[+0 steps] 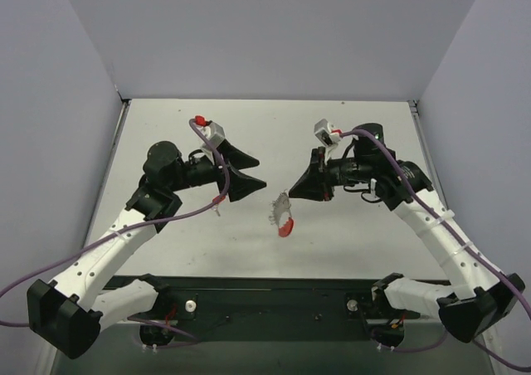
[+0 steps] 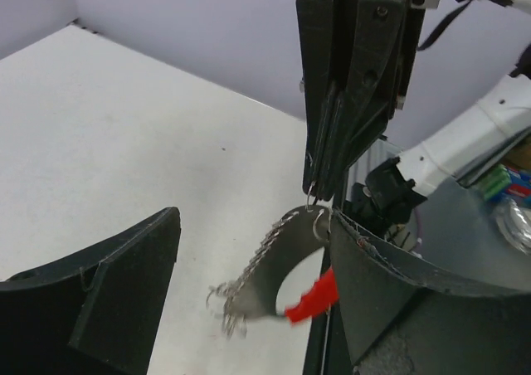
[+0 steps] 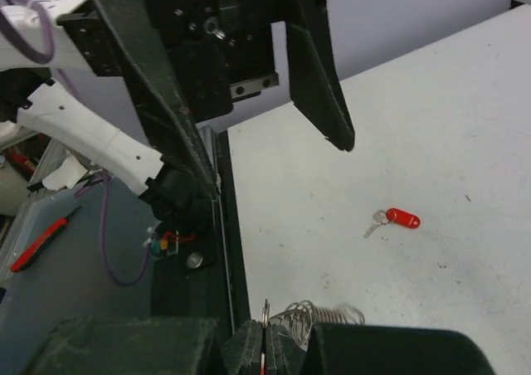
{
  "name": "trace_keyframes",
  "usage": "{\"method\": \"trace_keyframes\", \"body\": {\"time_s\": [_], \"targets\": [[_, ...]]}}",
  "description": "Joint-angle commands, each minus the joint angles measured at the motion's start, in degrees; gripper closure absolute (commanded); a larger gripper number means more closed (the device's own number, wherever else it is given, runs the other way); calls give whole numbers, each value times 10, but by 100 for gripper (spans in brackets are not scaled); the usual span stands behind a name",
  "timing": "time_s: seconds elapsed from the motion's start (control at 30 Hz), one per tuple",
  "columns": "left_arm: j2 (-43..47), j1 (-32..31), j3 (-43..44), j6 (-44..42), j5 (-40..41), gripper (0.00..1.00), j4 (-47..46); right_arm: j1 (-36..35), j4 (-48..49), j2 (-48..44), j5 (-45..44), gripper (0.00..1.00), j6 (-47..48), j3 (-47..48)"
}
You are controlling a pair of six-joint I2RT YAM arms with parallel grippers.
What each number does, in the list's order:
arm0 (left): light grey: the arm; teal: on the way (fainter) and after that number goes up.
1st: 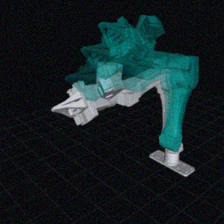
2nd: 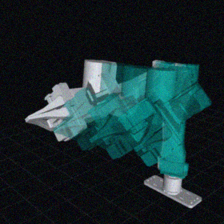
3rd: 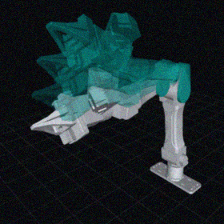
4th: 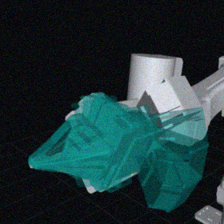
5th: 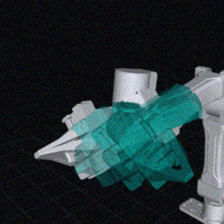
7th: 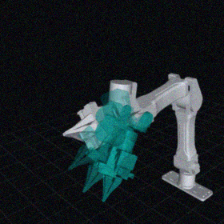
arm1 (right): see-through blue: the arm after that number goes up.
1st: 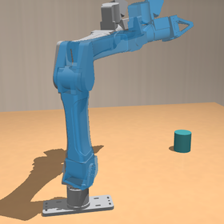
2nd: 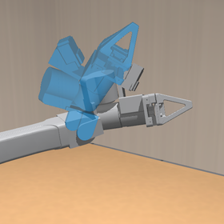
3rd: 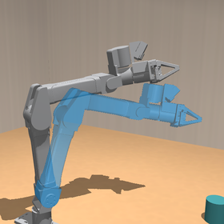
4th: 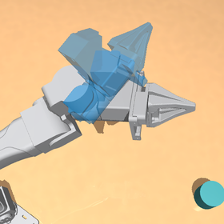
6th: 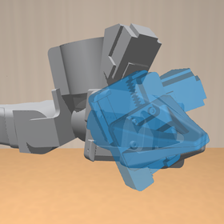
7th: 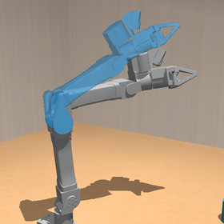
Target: Put the keys on the keyring
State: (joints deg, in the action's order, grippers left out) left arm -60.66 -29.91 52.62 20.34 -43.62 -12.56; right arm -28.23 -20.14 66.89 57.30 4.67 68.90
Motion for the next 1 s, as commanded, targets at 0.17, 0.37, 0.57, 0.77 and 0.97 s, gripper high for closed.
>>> {"method": "trace_keyframes", "body": {"time_s": [0.17,0.37,0.57,0.77,0.97], "targets": [[-7,0,17,72,-155,19,-113,-27,-24,-48,56,100,45,52],[-8,-3,-14,159,-131,22,-240,-58,110,-92,-11,100,-28,-11],[-31,-12,-2,196,-139,24,-286,-57,288,-162,-125,100,-140,-101],[-54,-25,13,243,-148,24,-345,-57,434,-214,-172,100,-222,-177],[-77,-37,20,251,-144,27,-365,-58,519,-218,-170,100,-281,-205]]}}
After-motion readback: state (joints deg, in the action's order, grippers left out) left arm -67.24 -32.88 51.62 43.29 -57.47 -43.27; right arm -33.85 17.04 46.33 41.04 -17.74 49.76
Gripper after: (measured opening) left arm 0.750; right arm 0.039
